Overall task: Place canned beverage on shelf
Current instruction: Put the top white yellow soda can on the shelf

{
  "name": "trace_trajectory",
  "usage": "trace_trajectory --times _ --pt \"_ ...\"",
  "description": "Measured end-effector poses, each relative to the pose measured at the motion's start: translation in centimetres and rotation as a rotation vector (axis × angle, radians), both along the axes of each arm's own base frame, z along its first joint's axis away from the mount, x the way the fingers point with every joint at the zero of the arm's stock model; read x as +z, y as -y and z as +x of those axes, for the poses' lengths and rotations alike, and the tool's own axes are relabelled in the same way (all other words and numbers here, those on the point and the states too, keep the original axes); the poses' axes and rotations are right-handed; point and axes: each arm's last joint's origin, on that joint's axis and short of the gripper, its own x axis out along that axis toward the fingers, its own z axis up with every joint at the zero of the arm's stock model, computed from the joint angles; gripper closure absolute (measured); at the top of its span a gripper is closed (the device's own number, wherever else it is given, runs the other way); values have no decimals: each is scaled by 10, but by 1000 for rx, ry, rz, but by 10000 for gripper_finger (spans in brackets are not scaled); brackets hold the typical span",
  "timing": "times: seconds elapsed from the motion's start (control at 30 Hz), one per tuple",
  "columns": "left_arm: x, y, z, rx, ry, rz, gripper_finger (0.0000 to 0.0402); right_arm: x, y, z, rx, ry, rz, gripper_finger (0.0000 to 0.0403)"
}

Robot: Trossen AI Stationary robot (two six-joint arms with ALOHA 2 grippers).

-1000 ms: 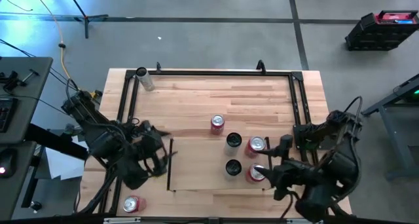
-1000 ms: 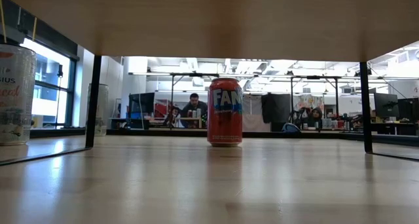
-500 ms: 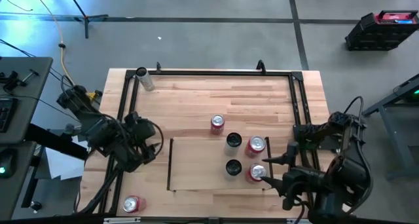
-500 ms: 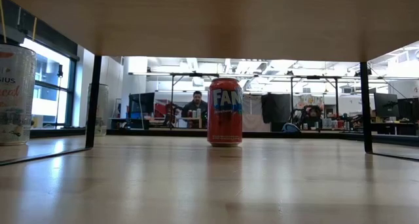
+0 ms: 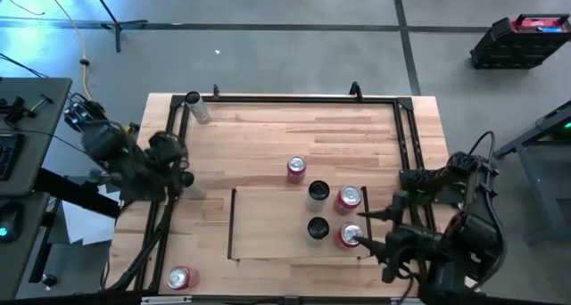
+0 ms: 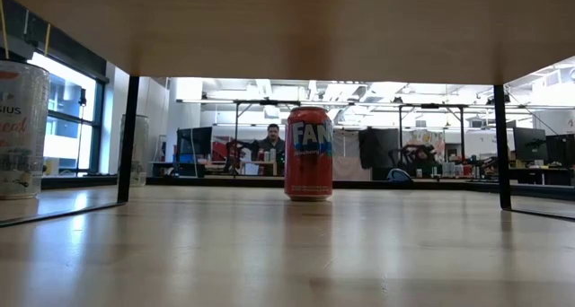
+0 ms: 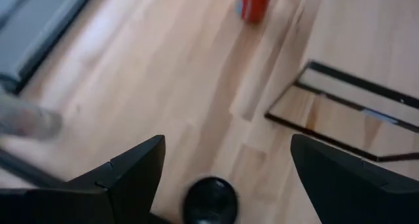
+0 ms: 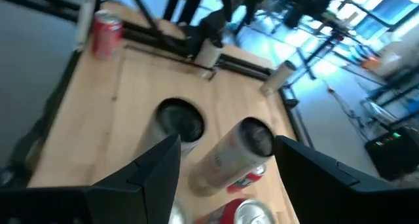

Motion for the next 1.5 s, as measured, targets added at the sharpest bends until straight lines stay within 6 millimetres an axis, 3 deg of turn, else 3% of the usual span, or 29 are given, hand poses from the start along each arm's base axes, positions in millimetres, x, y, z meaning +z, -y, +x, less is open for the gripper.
trace_trajectory --times 0.17,0.4,0.53,0.77,1.03,1.23,1.5 --pt "8 -21 -17 -36 92 97 80 0 12 12 -83 31 -13 172" --pt "10 -34 -29 30 127 58 80 -1 25 27 -144 15 19 172" --pt "9 -30 -17 17 56 119 80 -6 19 32 -143 -1 23 172" --pt "31 -35 17 107 -31 287 80 -20 1 33 -122 -23 26 172" --pt "50 -66 27 312 -99 266 80 -21 -16 15 -87 11 57 172" --pt "45 -98 45 439 -209 300 80 -20 -23 5 -73 52 69 172" --pt "28 -164 62 597 -335 192 79 -19 -28 1 -61 76 91 172"
